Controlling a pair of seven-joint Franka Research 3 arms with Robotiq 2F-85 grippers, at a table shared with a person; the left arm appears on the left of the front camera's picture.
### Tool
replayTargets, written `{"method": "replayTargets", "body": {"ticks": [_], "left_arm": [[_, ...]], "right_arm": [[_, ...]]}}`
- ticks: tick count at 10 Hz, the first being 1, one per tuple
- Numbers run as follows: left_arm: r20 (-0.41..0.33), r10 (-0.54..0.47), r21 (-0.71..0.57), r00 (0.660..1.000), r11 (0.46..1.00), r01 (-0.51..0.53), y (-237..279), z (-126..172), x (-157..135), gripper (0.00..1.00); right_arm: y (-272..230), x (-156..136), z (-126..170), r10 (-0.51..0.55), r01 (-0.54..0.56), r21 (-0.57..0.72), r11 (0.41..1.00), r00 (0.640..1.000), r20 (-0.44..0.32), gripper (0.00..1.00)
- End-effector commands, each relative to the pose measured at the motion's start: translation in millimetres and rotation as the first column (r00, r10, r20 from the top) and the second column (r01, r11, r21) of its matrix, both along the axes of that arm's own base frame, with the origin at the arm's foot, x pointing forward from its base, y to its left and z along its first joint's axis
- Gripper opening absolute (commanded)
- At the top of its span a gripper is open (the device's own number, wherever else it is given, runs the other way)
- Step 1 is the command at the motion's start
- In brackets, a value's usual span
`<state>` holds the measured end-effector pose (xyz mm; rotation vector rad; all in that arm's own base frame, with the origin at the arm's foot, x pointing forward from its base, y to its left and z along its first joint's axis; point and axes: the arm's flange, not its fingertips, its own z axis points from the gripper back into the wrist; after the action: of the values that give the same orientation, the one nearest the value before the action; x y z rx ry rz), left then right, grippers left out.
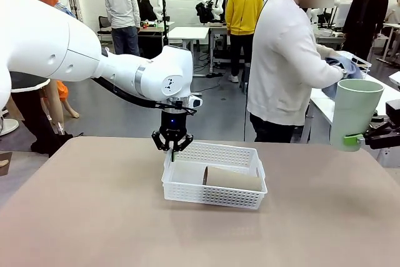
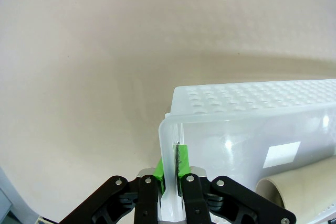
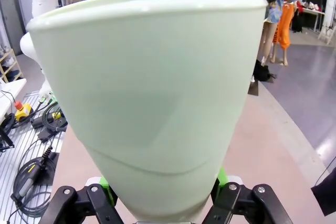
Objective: Clean and organize the cups into the basket.
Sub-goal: Pick up the Reusable plastic cup from the right side of the table and stack it inside the Organizing basket in the center of the table.
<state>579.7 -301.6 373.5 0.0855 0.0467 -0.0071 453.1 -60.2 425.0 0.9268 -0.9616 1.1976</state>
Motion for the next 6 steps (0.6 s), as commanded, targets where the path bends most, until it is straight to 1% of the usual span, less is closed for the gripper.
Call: {"method": "replayTargets", "body": {"ticks": [1,2,3,4,5,6], "left_arm": [[0.002,0.001,-0.001,1.0,1.0,-0.001,1,1,0,0.03],[0.002,0.001,-0.001,1.0,1.0,-0.001,1,1,0,0.03],[0.002,0.001,-0.001,1.0,1.0,-0.001,1,1,0,0.03],[0.002,0.001,-0.001,1.0,1.0,-0.001,1,1,0,0.03],[0.002,0.001,-0.001,1.0,1.0,-0.001,1,1,0,0.03],[0.002,0.001,-0.001,1.0,1.0,-0.001,1,1,0,0.03]], "right_arm": [[0,-1,3,0.014,-0.014,0.015,1.0,1.0,0.0,0.31],[0,-1,3,0.014,-0.014,0.015,1.0,1.0,0.0,0.31],[0,0,0,0.004,-0.004,0.004,1.0,1.0,-0.001,0.79],[26,-1,31,0.004,-0.001,-0.15,0.989,1.0,0.019,0.79],[55,15,48,0.071,-0.073,-0.256,0.964,0.997,-0.014,0.79],[85,39,57,0.109,-0.128,-0.332,0.935,0.991,-0.073,0.79]]}}
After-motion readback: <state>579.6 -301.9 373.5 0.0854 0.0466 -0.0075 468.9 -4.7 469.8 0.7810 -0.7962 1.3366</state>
